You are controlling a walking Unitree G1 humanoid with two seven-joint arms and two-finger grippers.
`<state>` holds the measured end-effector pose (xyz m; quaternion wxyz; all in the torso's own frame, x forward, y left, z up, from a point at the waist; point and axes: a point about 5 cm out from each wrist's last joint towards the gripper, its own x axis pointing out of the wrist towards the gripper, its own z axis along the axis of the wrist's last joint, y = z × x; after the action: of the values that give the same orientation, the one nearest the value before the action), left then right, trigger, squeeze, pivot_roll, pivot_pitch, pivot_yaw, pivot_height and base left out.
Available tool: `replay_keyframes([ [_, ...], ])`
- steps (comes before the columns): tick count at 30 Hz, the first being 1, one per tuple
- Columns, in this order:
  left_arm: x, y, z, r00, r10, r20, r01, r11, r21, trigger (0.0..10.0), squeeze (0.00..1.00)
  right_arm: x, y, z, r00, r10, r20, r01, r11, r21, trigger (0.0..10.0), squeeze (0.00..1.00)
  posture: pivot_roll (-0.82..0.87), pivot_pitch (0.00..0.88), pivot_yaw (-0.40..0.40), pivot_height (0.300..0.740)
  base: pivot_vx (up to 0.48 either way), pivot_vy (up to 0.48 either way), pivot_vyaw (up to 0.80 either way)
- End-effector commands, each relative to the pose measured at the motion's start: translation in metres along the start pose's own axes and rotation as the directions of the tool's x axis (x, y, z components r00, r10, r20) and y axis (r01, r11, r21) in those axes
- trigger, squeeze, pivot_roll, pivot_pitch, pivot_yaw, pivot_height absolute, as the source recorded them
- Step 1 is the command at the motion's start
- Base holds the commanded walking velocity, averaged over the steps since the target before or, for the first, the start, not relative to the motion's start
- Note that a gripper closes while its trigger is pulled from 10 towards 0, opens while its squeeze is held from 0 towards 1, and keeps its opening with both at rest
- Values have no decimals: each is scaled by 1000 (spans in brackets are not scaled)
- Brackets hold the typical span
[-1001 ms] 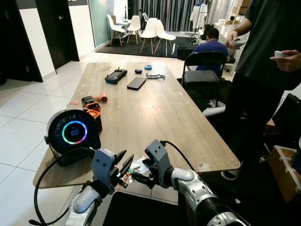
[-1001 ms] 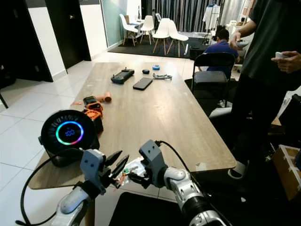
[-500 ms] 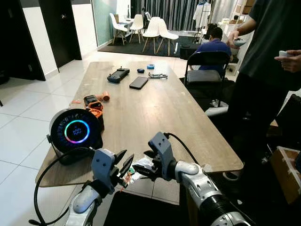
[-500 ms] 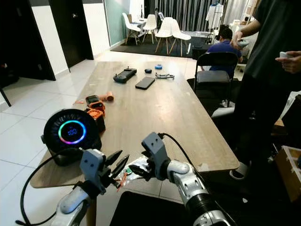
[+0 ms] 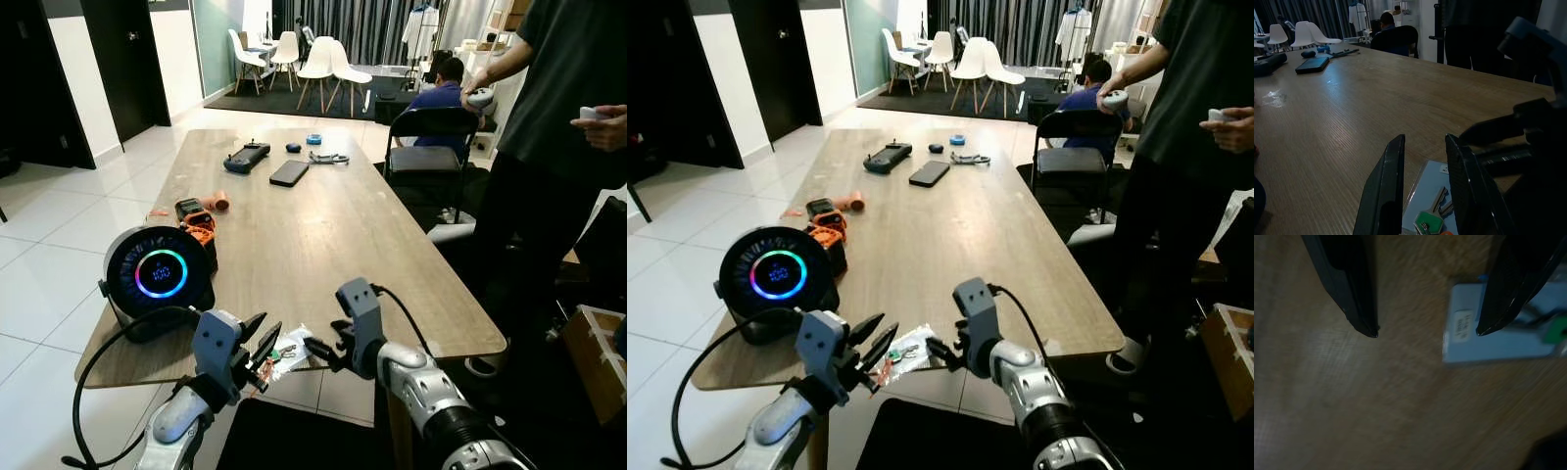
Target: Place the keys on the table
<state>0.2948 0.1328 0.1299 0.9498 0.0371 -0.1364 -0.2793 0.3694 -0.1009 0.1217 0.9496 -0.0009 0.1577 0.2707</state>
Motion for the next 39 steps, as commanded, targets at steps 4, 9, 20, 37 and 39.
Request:
replay_keyframes([
  [4, -4, -3, -4, 1000, -11, -22, 10, 1000, -13, 10000, 0, -3, -15, -11, 993, -99, -61, 110, 973, 203, 10000, 0, 26, 113, -23, 740, 0, 0, 0],
  [9, -4, -4, -4, 1000, -14, -24, 14, 1000, -14, 10000, 0, -5, -25, -9, 982, -156, -109, 184, 924, 335, 10000, 0, 24, 114, -21, 740, 0, 0, 0],
  [20, -3, -2, -4, 1000, 1, -19, -1, 1000, -11, 10000, 0, -3, -22, 10, 987, -159, 13, 156, 981, 115, 10000, 0, 24, 116, -23, 740, 0, 0, 0],
  [37, -4, -2, -4, 1000, 10, -17, -10, 1000, -10, 10000, 0, 1, -7, 32, 978, -92, 188, 140, 956, -259, 10000, 0, 23, 119, -25, 740, 0, 0, 0],
  [39, -4, -2, -4, 1000, 9, -18, -9, 1000, -10, 10000, 0, 3, -3, 30, 980, -69, 184, 120, 952, -283, 10000, 0, 20, 121, -25, 740, 0, 0, 0],
])
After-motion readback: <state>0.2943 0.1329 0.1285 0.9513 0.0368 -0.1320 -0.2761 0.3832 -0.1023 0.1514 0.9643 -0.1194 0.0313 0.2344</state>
